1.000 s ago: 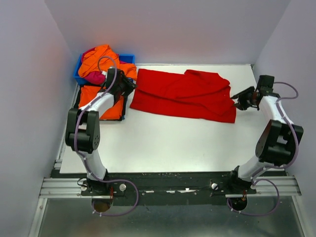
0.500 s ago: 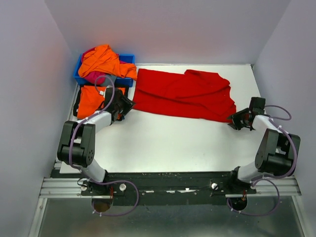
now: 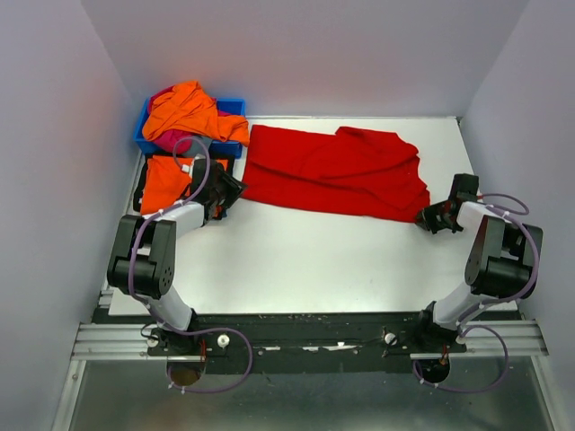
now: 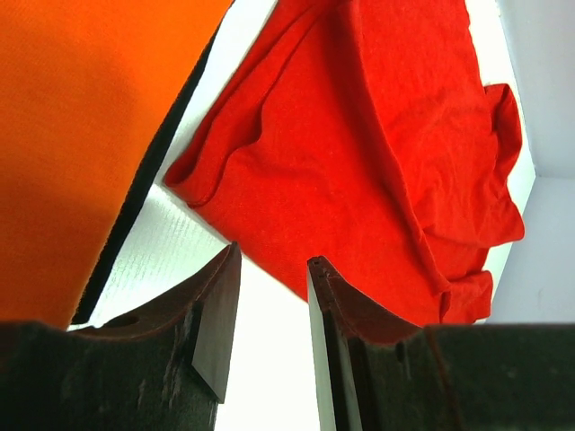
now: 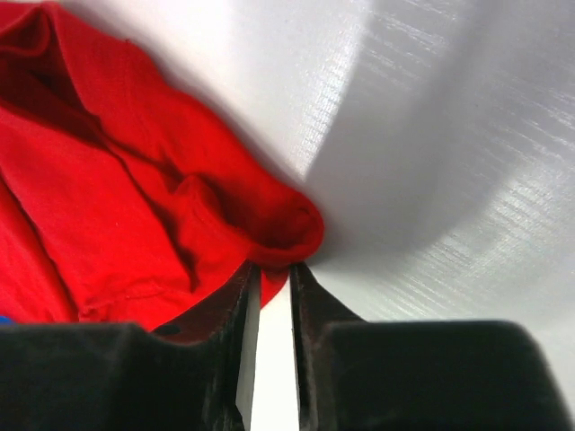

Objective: Fold and stack the t-shirts
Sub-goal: Fold the flattened tshirt in 1/3 of the way

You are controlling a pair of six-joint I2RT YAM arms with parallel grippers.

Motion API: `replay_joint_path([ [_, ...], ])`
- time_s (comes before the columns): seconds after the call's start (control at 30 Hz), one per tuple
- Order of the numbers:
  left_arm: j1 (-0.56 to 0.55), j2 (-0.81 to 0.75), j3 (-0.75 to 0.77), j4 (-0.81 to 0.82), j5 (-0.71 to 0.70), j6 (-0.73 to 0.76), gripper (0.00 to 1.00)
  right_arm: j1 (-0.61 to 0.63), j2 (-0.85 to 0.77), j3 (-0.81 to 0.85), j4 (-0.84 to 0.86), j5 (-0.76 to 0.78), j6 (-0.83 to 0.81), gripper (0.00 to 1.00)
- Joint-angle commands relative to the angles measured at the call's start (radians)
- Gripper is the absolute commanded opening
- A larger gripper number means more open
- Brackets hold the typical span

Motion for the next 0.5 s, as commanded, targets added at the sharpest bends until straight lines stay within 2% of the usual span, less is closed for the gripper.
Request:
replay_joint_path([
  [0.0, -0.003, 0.02, 0.018, 0.028, -0.036, -0.012, 0.46, -0.007, 0.023, 0.029, -0.014, 0.087, 0.018, 0.2],
  [0.17, -0.011, 0.025, -0.001, 0.022, -0.059, -0.032, 0.46, -0.011, 0.005, 0.039, -0.026, 0.092, -0.016, 0.01],
  [0.47, -0.049, 0.066, 0.038, -0.093, -0.178, -0.08, 0.46, -0.011, -0.009, 0.024, 0.005, 0.039, -0.03, 0.01],
])
